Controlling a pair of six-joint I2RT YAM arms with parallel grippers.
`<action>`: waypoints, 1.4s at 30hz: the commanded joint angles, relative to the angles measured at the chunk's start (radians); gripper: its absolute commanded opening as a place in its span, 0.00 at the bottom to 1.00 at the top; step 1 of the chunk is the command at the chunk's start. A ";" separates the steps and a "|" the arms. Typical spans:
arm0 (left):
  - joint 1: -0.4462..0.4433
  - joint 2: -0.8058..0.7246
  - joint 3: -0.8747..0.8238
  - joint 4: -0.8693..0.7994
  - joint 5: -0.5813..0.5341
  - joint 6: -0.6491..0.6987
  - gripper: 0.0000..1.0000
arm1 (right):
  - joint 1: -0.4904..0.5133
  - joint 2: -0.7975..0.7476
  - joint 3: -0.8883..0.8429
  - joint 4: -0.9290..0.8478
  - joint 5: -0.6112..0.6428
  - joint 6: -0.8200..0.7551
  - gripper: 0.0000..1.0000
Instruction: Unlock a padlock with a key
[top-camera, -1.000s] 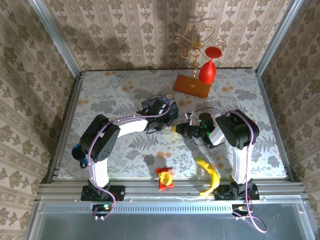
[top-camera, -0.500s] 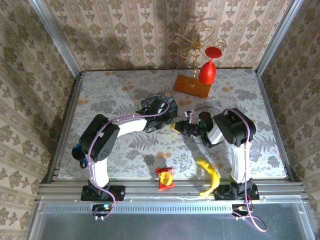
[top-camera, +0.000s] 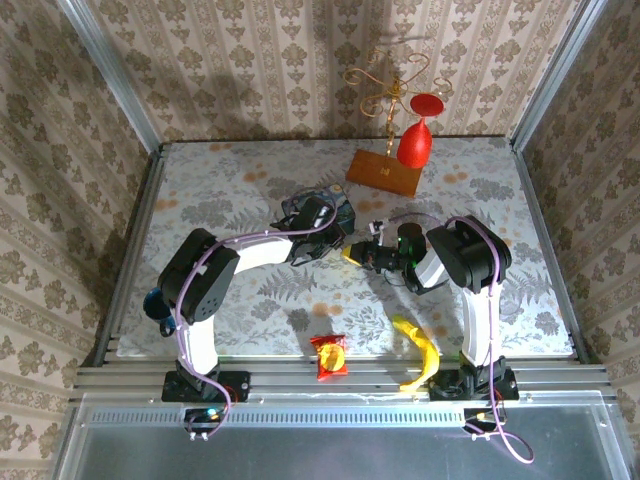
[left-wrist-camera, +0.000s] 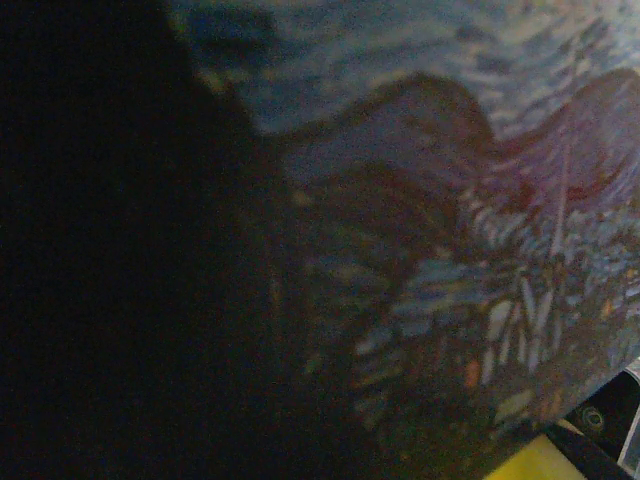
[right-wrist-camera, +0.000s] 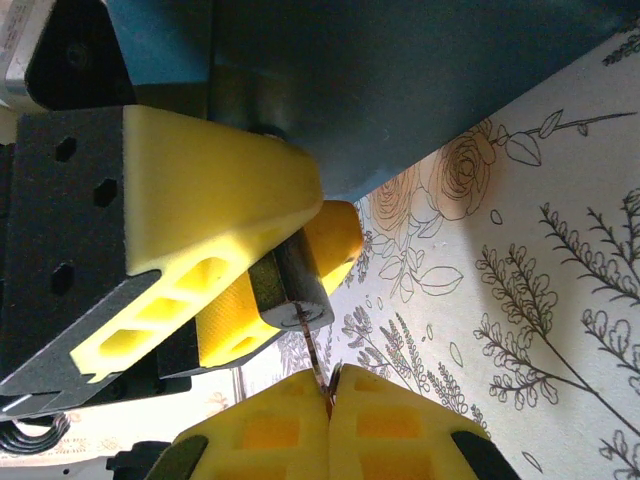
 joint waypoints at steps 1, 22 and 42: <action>-0.035 -0.033 -0.035 -0.038 0.152 0.020 0.00 | -0.003 0.014 0.055 0.012 0.067 -0.013 0.00; -0.044 -0.056 -0.058 -0.029 0.189 0.034 0.00 | 0.000 0.087 0.126 0.062 0.081 0.153 0.00; -0.067 -0.048 -0.040 -0.018 0.232 0.027 0.00 | 0.051 -0.025 0.162 -0.160 0.197 -0.003 0.00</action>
